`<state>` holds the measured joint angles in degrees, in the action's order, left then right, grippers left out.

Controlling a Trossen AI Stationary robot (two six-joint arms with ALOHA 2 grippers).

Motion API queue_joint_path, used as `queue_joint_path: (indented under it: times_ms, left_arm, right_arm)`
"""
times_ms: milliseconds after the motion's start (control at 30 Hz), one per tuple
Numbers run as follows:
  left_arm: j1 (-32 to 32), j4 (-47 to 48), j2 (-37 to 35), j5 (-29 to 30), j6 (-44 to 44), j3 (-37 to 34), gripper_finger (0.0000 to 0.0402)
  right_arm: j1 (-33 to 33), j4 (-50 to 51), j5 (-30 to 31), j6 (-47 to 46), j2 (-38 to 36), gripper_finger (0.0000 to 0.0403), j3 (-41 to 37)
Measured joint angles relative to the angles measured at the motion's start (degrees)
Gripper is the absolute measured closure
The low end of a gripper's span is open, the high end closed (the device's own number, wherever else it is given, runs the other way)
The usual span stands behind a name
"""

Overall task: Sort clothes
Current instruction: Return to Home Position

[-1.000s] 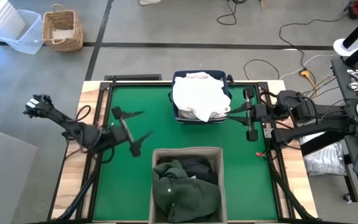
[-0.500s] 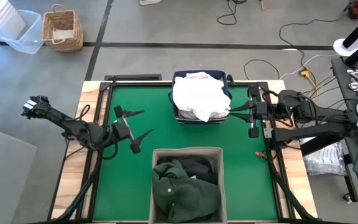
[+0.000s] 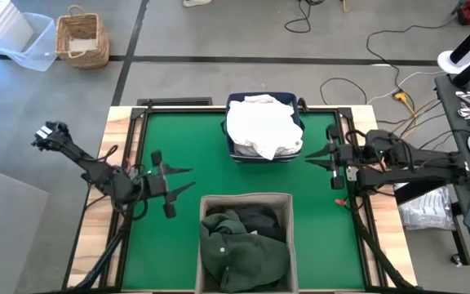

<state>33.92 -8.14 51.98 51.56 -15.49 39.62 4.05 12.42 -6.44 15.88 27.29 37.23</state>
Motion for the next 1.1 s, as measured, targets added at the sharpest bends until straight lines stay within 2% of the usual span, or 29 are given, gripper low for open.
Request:
queue_joint_path:
  times_ms: [167,333,567,667,833,1100]
  left_arm:
    - [1.7,3.3,-1.4,1.5,1.4,-0.6,0.0333]
    - [1.6,1.2,-5.0,1.9,5.7,-6.8,0.0395]
    - [1.6,-14.4,-11.0,-3.2,1.8,-18.2,0.0394]
    - [1.6,-19.5,-13.5,-3.1,-1.8,-21.1,0.04]
    - [0.3,-22.3,-18.4,-2.8,-5.0,-24.0,0.0401]
    - [-8.1,-18.7,-26.8,-3.6,-5.0,-25.4,0.0401]
  right_arm:
    - [0.0,-1.0,-2.2,-1.3,-3.6,0.0369,-3.5]
    - [0.0,-1.3,-4.6,-3.4,-7.3,0.0369,-7.4]
    - [0.0,-3.9,-4.6,-3.3,-11.8,0.0369,-11.0]
    - [0.0,-4.0,-4.7,-2.8,-13.5,0.0369,-11.3]
    - [0.0,-4.0,-4.7,-2.0,-16.3,0.0369,-12.1]
    - [0.0,-3.8,-4.7,-2.1,-19.6,0.0369,-14.0]
